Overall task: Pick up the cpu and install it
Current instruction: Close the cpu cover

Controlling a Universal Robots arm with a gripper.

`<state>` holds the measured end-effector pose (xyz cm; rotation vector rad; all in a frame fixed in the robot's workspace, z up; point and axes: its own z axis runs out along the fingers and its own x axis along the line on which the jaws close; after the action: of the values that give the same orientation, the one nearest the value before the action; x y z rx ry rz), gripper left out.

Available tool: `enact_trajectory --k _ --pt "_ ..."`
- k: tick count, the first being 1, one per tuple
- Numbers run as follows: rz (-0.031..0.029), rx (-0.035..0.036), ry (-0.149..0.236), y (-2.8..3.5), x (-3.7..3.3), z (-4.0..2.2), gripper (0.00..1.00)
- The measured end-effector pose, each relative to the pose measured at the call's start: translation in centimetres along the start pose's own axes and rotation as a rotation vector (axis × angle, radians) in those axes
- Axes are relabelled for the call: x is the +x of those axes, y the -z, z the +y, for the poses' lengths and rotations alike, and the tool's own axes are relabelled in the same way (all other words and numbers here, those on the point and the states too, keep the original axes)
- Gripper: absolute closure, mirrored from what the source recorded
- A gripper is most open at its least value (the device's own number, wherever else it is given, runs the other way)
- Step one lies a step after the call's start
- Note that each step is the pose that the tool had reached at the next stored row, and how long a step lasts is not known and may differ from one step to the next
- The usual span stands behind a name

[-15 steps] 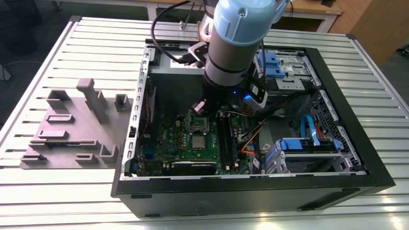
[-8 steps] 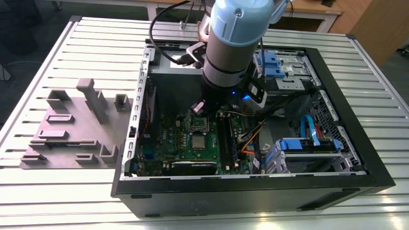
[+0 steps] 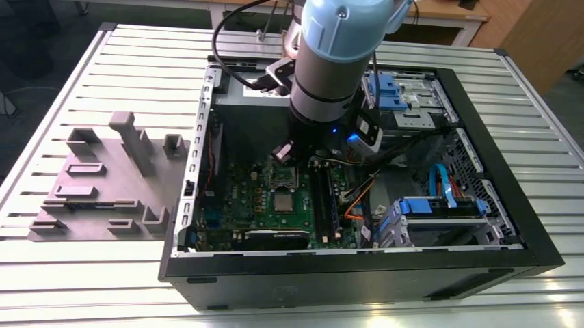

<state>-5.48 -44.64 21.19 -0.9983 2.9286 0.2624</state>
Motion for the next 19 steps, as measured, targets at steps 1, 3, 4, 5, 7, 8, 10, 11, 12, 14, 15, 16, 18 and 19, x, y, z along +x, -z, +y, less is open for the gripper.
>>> enact_trajectory --k 1,3,4,5,7,8,10,11,12,14,15,16,18,19 --pt "-0.0002 -0.0001 0.0 0.02 0.0 0.0 0.9" --pt "-0.0002 -0.0001 0.0 0.02 0.0 -0.01 0.9" --pt "-0.0002 -0.0001 0.0 0.02 0.0 -0.01 0.9" --pt "-0.0001 0.0 0.0 0.02 0.0 -0.01 0.9" --pt "0.0 0.0001 0.0 0.03 0.01 -0.01 0.9" --pt "0.0 0.0 0.0 0.03 0.01 -0.01 0.9" --pt "0.0001 0.0001 0.0 0.06 0.02 -0.02 0.9" --pt "0.0001 0.0001 0.0 0.1 0.03 -0.04 0.9" --pt "-0.0001 0.0 0.0 0.13 0.04 -0.05 0.9" --pt "0.0 0.0 0.0 0.23 0.07 -0.08 0.9" --pt "0.0 0.0001 0.0 0.28 0.09 -0.1 0.9" --pt "0.0 0.0001 0.0 0.34 0.1 -0.13 0.9" --pt "0.0 0.0001 0.0 0.47 0.14 -0.17 0.9" --pt "0.0001 0.0001 0.0 0.54 0.16 -0.19 0.9"
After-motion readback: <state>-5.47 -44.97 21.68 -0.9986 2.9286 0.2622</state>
